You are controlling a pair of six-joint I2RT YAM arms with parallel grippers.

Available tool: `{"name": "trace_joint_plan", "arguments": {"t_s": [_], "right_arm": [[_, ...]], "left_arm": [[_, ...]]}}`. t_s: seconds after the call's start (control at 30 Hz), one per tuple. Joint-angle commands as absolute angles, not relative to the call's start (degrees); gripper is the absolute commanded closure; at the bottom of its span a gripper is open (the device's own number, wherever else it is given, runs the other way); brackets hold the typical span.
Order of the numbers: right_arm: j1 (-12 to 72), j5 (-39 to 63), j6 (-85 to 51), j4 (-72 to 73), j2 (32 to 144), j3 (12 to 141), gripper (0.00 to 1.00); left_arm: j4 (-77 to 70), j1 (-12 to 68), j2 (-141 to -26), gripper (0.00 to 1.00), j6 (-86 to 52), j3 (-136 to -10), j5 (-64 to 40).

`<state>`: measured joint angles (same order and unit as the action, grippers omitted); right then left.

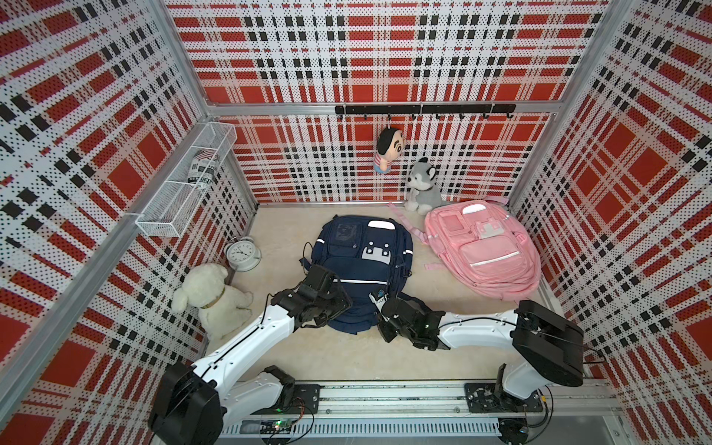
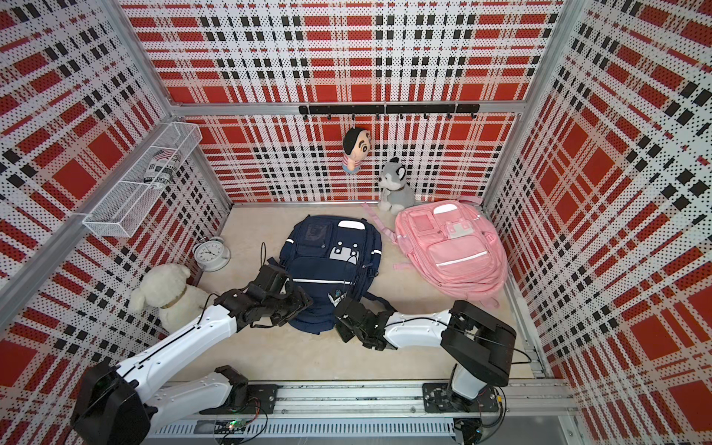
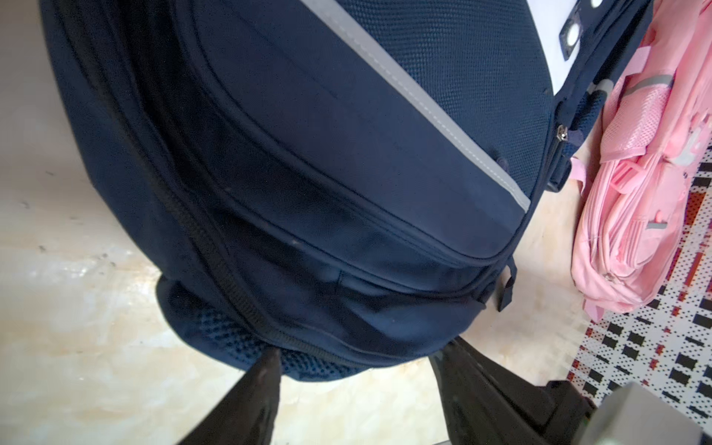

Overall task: Zip up the backpack
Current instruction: Zip the zipper on the backpack.

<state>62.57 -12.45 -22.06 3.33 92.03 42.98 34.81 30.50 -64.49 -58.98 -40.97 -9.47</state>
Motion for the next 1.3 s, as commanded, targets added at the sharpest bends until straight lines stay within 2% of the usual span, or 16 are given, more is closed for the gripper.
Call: {"name": "trace_joint_plan", "arguments": {"t_s": [0.0, 0.23, 0.7, 0.8, 0.87, 0.93, 0.97, 1.07, 1.1, 1.27], "right_arm": [[63.19, -15.53, -21.72, 5.27, 92.32, 44.55, 1.00], [63.56, -17.57, -21.53, 5.48, 92.86, 44.80, 1.00], [64.87, -16.81, -21.47, 6.68, 93.18, 44.73, 1.00], [65.59, -16.98, -21.19, 6.69, 93.25, 44.57, 1.00], [66.05, -17.14, -20.82, 6.88, 93.25, 44.43, 1.00], [66.44, -17.10, -20.44, 7.01, 93.17, 43.98, 1.00], [66.55, -16.85, -20.15, 7.03, 93.14, 43.66, 1.00], [66.53, -17.58, -19.63, 6.44, 92.46, 42.35, 1.00], [66.54, -18.07, -19.38, 6.25, 91.97, 41.74, 1.00], [63.66, -17.49, -18.81, 7.39, 89.06, 36.89, 1.00]], "left_arm": [[31.69, 32.52, -66.45, 0.31, -62.92, -39.90, -12.36], [28.53, 34.70, -67.62, 0.28, -68.49, -36.88, -16.29], [25.49, 32.89, -73.28, 0.26, -67.68, -38.57, -12.39], [24.88, 31.45, -73.17, 0.28, -67.17, -37.09, -12.09], [24.96, 30.20, -73.11, 0.33, -65.15, -36.12, -11.10], [25.69, 27.96, -73.43, 0.42, -62.12, -35.08, -9.78], [25.61, 26.64, -73.59, 0.52, -60.63, -34.34, -9.35], [24.25, 24.34, -73.39, 0.96, -58.39, -32.48, -9.46], [23.96, 23.85, -73.01, 1.00, -57.89, -32.26, -9.33], [24.52, 21.77, -70.80, 1.00, -56.09, -32.52, -8.79]]}}
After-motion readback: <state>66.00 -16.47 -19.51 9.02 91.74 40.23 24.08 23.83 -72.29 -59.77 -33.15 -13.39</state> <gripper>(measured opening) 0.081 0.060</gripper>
